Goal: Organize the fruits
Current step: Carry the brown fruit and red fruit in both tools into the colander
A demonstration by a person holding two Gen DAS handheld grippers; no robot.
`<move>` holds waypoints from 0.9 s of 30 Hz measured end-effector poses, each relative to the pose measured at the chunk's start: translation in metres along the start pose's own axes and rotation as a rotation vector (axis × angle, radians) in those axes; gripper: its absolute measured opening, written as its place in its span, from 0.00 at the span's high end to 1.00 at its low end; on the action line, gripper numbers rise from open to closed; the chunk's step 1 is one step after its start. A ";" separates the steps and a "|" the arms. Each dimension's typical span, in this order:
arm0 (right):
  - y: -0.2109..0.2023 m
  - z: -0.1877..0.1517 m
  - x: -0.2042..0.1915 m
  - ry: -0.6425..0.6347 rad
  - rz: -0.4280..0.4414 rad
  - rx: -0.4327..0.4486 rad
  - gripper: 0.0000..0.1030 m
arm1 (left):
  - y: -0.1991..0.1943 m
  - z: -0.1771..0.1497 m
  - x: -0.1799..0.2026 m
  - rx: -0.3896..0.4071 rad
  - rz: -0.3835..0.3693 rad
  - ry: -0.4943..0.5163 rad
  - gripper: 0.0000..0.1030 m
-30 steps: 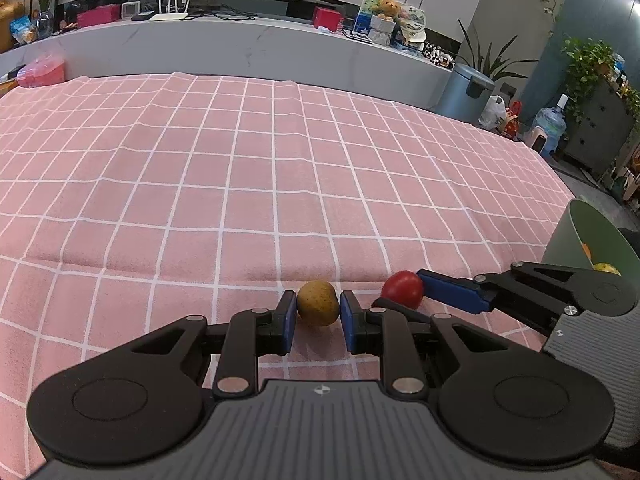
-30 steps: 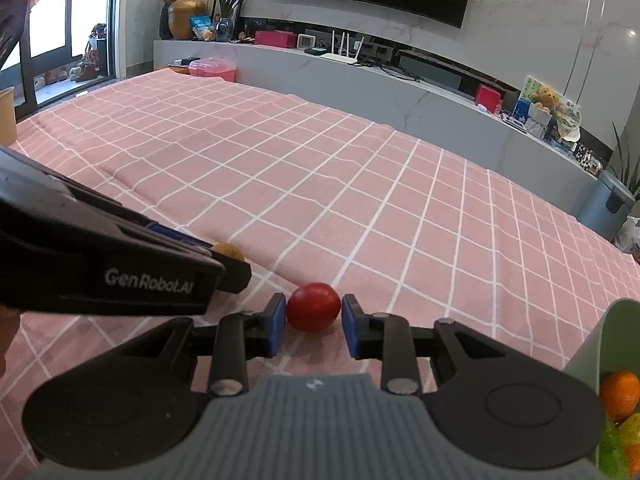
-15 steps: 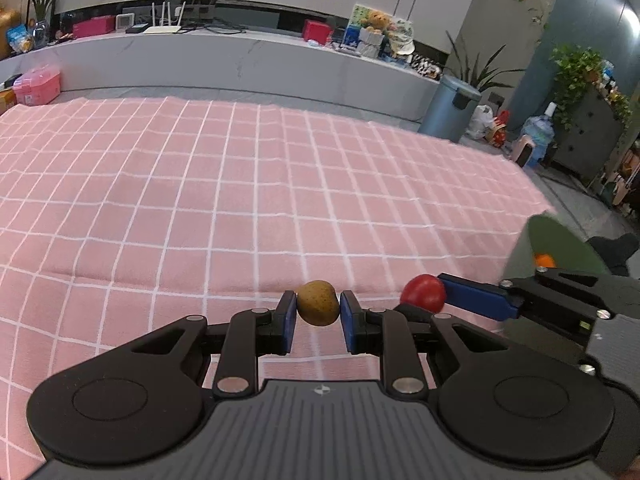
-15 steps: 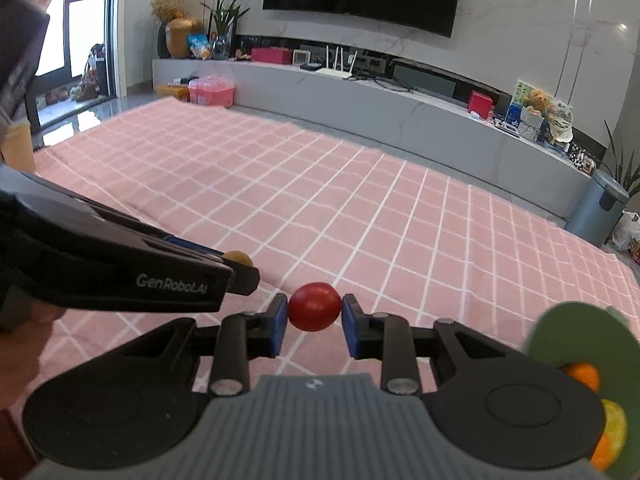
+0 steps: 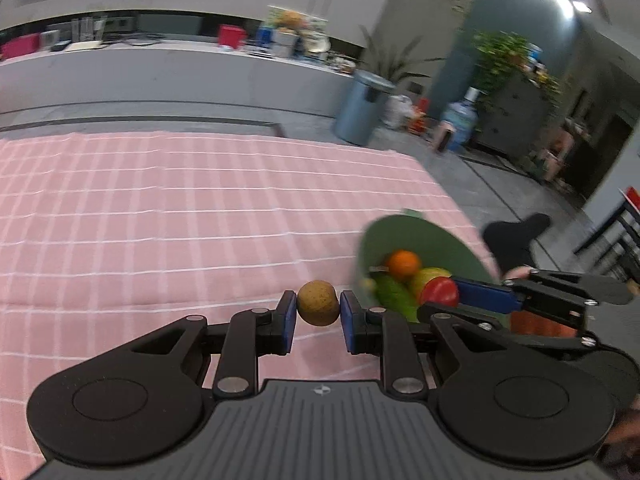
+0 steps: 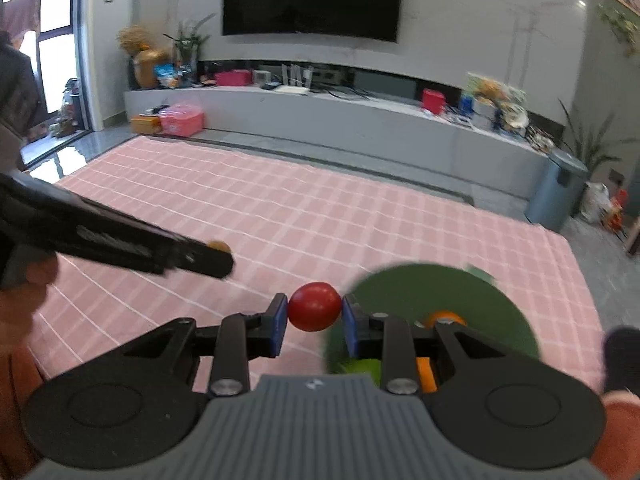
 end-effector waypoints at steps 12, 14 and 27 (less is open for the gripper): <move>-0.026 -0.035 0.095 0.026 -0.120 -0.102 0.75 | 0.059 -0.006 0.081 -0.077 -0.132 0.144 0.75; -0.021 -0.041 0.104 0.037 -0.118 -0.118 0.75 | 0.068 -0.011 0.093 -0.095 -0.137 0.178 0.75; 0.017 -0.060 0.114 -0.005 -0.052 -0.243 0.75 | 0.134 -0.020 0.102 -0.213 -0.090 0.216 0.75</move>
Point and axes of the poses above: each gripper's, at about its wrist camera, not at the fingertips, and y roughly the way its jaws point, x to its right, z to its top, the point moved 7 cm from there along y, roughly the way its jaws point, and after that the axes turned 11 degrees about x, right-handed, at the moved point
